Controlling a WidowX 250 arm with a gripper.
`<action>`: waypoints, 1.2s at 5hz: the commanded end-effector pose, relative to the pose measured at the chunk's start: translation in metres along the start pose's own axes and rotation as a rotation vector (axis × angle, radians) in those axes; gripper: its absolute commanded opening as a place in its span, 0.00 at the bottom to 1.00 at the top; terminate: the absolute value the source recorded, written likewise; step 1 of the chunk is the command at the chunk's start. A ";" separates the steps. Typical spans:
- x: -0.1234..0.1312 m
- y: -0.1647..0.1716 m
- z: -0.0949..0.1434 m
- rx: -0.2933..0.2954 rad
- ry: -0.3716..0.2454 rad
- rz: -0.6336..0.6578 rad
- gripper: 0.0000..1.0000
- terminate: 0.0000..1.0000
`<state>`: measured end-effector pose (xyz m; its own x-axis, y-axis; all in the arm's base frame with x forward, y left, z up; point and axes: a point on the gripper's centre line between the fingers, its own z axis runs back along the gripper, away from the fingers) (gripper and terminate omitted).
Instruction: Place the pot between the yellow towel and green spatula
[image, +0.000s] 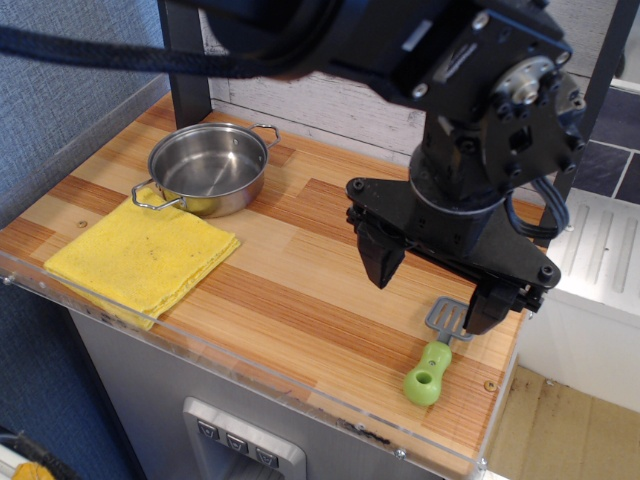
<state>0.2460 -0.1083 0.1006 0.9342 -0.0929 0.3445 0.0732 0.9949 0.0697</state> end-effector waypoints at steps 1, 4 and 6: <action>0.000 0.000 0.000 0.000 0.000 0.000 1.00 0.00; 0.017 0.044 -0.012 0.088 0.022 -0.050 1.00 0.00; 0.031 0.089 -0.033 0.160 0.054 -0.067 1.00 0.00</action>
<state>0.2885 -0.0207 0.0743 0.9589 -0.1488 0.2418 0.0884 0.9658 0.2437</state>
